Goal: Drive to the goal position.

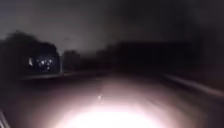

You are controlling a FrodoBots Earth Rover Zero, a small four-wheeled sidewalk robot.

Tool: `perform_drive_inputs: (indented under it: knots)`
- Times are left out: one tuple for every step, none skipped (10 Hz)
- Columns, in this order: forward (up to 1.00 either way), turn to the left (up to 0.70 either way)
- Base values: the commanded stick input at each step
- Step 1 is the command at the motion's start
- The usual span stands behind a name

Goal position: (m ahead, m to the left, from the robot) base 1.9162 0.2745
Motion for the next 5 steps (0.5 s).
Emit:
perform_drive_inputs:
  knots:
    - [0.7, 0.0]
    - [0.7, 0.0]
    - [0.7, 0.0]
    - [0.7, 0.0]
    - [0.7, 0.0]
